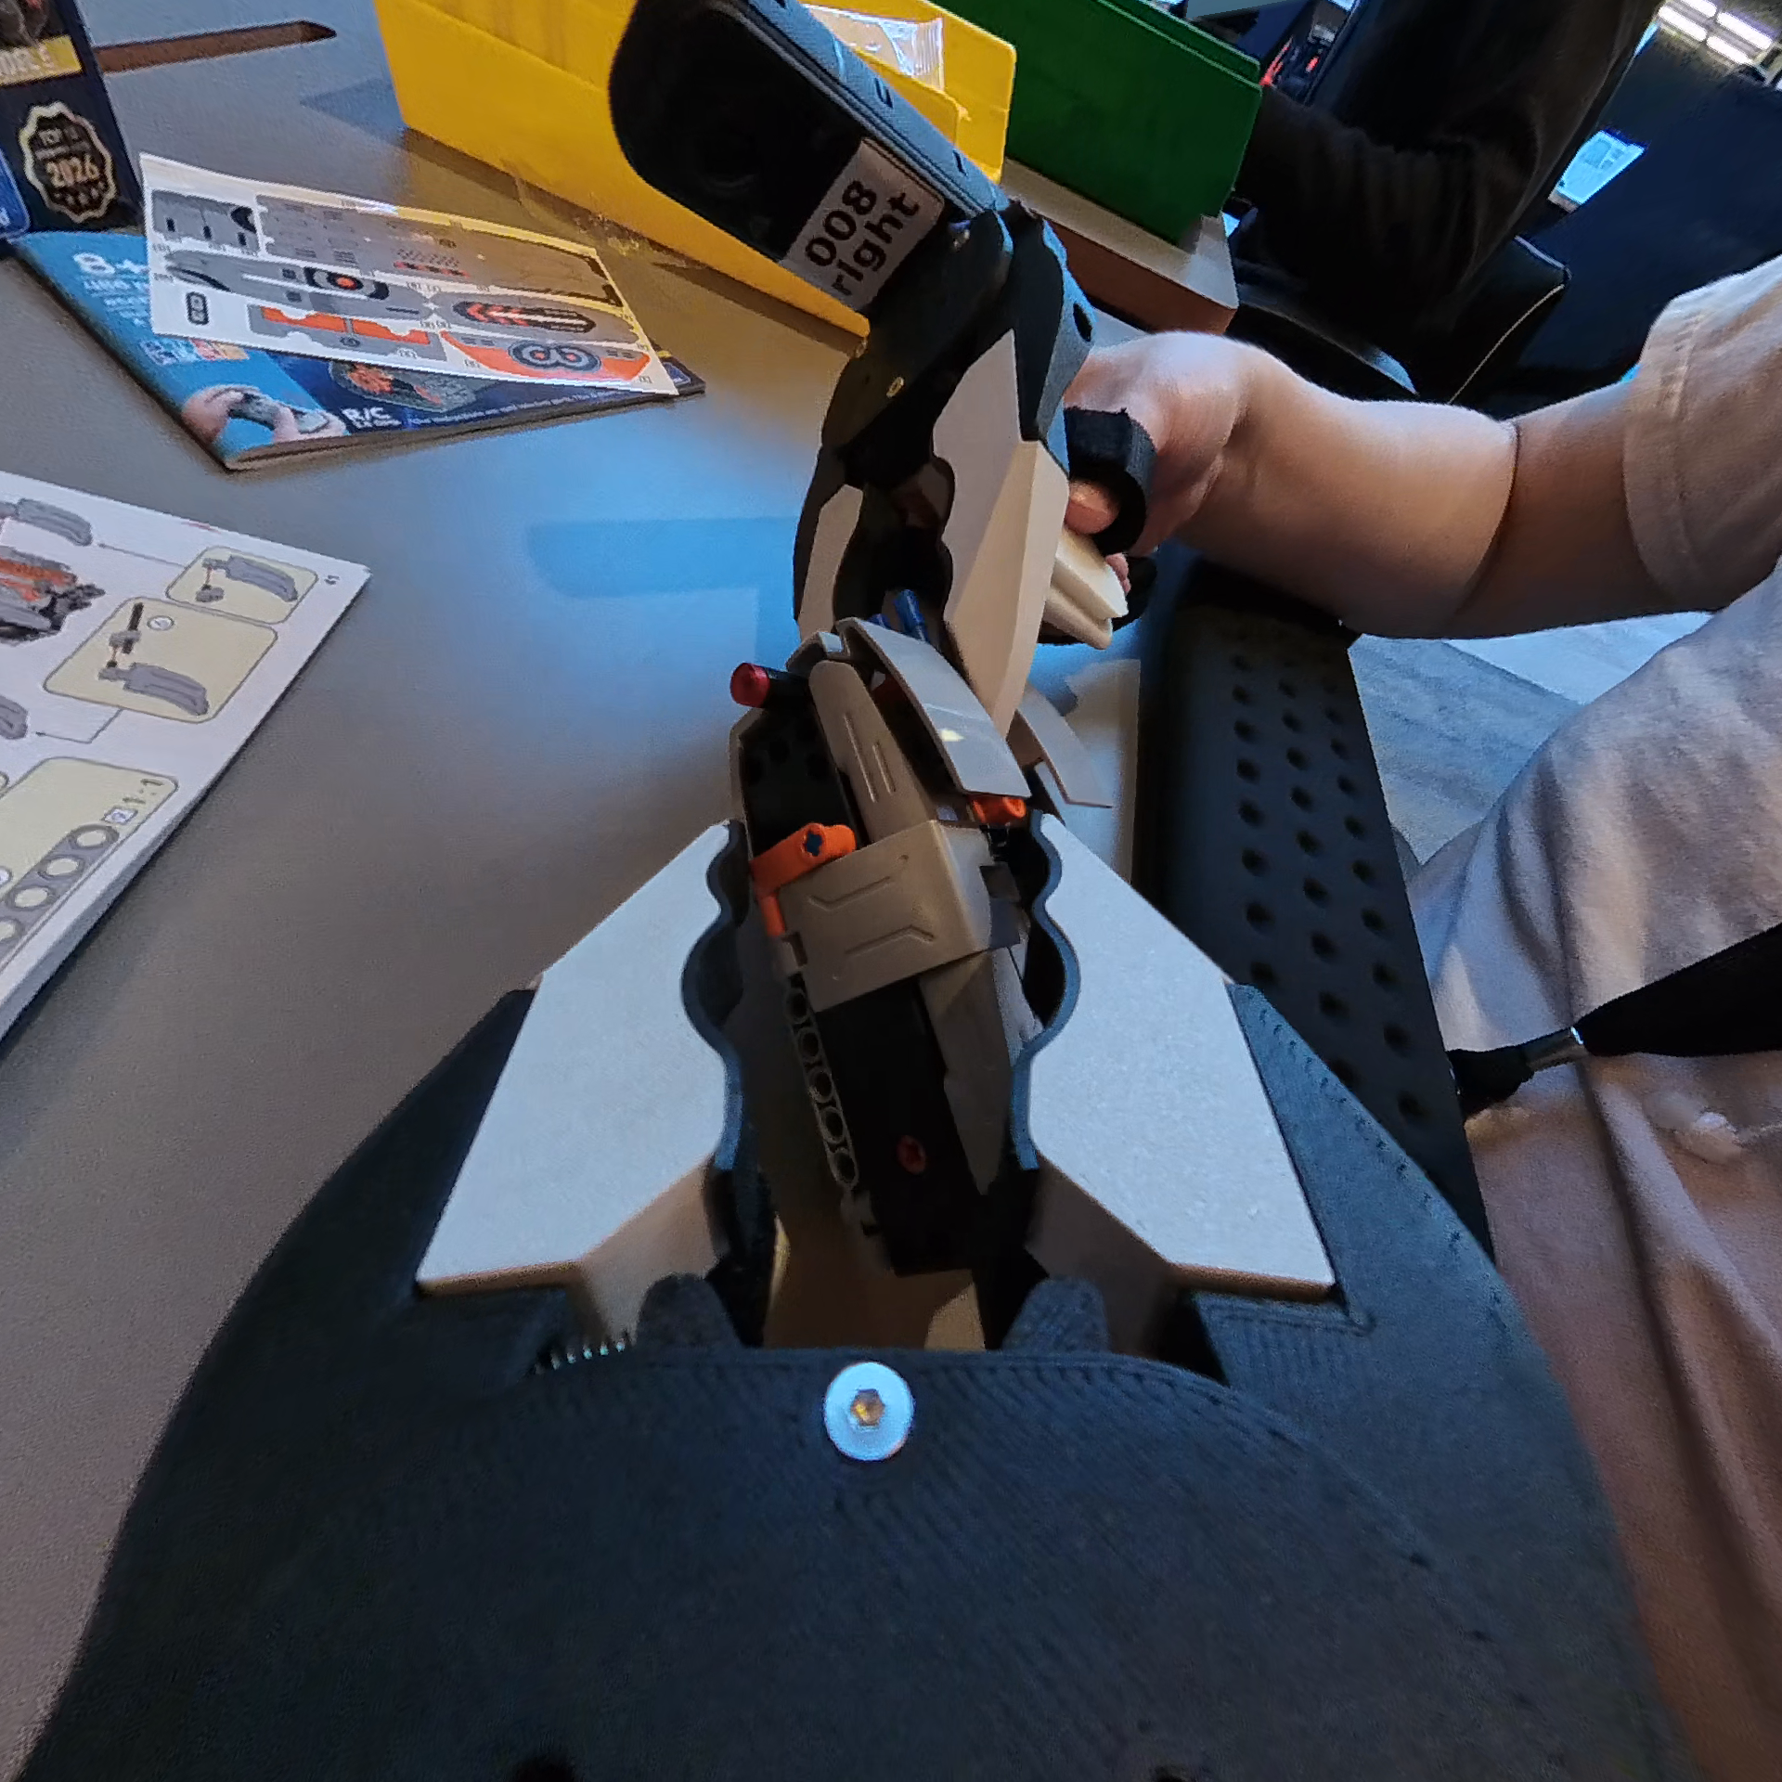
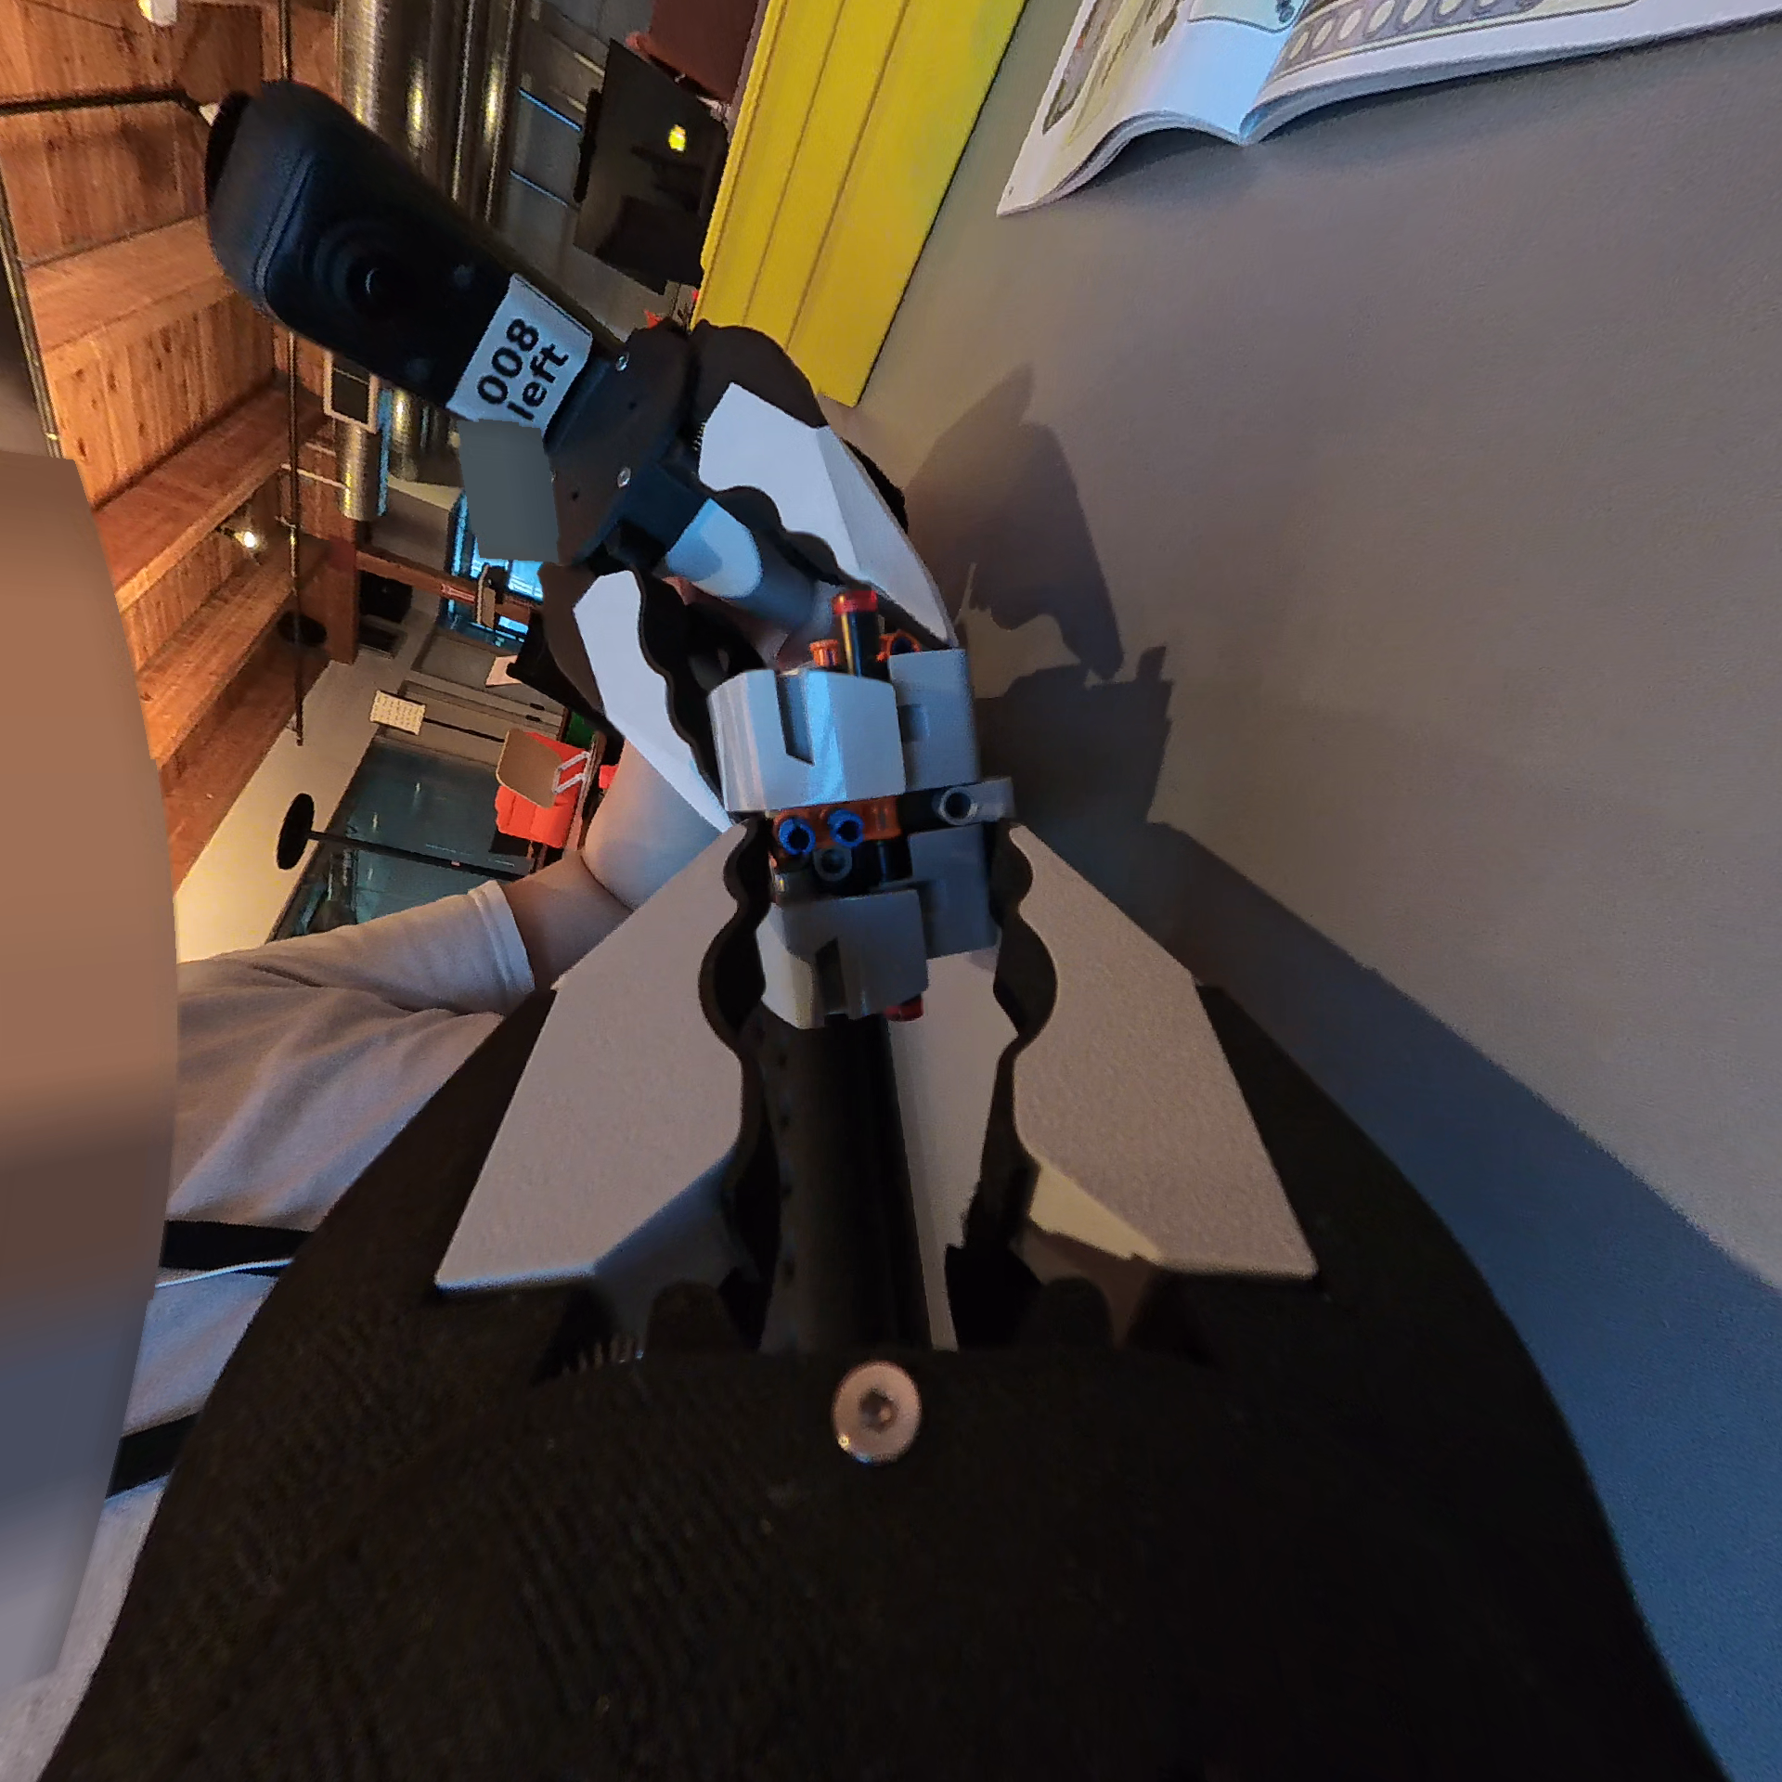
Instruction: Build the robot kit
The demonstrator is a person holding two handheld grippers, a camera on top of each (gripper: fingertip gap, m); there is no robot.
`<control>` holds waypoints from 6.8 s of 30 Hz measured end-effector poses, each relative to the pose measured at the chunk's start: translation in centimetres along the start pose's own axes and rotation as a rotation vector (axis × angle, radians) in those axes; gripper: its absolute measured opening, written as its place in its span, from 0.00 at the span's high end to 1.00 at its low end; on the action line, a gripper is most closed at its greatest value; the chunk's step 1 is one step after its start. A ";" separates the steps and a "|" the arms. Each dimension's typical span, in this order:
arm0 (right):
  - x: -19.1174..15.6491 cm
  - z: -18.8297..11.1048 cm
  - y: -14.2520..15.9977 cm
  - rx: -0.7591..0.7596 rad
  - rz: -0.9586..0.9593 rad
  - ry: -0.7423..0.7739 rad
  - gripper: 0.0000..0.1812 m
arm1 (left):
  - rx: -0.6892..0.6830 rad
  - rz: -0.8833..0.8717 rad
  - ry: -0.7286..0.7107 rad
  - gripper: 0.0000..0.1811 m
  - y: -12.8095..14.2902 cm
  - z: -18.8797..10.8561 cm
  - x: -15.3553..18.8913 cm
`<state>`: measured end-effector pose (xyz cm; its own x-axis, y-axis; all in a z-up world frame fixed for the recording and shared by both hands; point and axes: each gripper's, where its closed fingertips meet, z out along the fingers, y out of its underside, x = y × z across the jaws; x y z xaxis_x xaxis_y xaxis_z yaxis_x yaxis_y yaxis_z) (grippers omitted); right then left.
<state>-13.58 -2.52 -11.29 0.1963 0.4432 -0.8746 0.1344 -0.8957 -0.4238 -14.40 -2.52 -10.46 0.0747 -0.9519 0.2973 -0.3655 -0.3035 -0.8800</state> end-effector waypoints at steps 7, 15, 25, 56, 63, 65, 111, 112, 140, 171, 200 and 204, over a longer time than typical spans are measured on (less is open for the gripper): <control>0.3 -0.2 -0.3 0.041 0.020 0.011 0.76 | 0.042 -0.170 -0.003 0.57 0.1 -1.9 -0.7; 0.3 0.0 -0.4 0.068 -0.009 0.026 0.76 | -0.027 -0.299 -0.071 0.54 0.7 0.9 -0.7; 0.1 -0.2 -0.4 0.103 -0.044 0.024 0.76 | 0.081 -0.370 -0.023 0.65 0.0 1.0 -0.5; 0.0 -0.2 -0.1 0.057 -0.055 -0.030 0.76 | 0.123 -0.308 -0.036 0.66 -0.2 0.9 -0.3; 0.1 -0.3 -0.4 0.075 -0.026 -0.039 0.76 | 0.126 -0.329 -0.057 0.67 -0.3 0.8 -0.5; 0.0 -0.3 -0.4 0.076 -0.022 -0.048 0.75 | 0.126 -0.328 -0.059 0.67 -0.3 0.8 -0.5; 0.5 -0.8 -1.0 0.186 -0.033 0.049 0.76 | -0.277 0.258 -0.290 0.50 3.2 1.9 -1.3; 0.6 -0.8 -1.0 0.204 -0.023 0.057 0.76 | -0.286 0.264 -0.280 0.50 3.2 1.9 -1.3; 0.0 -1.2 -0.5 0.273 -0.004 0.075 0.76 | 0.027 -0.218 0.123 0.57 0.0 1.2 0.8; 0.8 -0.9 -0.9 0.320 0.005 0.084 0.76 | 0.103 -0.197 -0.080 0.69 -0.3 0.9 -1.3; -0.7 -2.3 -2.6 0.442 0.250 -0.220 0.69 | 0.207 -0.145 -0.153 0.73 -1.7 0.1 -1.7; -0.9 -2.5 -2.8 0.469 0.252 -0.225 0.72 | 0.230 -0.126 -0.155 0.73 -2.0 -0.1 -1.5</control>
<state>-11.67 -0.29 -8.72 -0.0515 0.2424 -0.9688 -0.3448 -0.9148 -0.2105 -13.84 -0.47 -9.09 0.2535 -0.8958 0.3652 -0.1259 -0.4048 -0.9057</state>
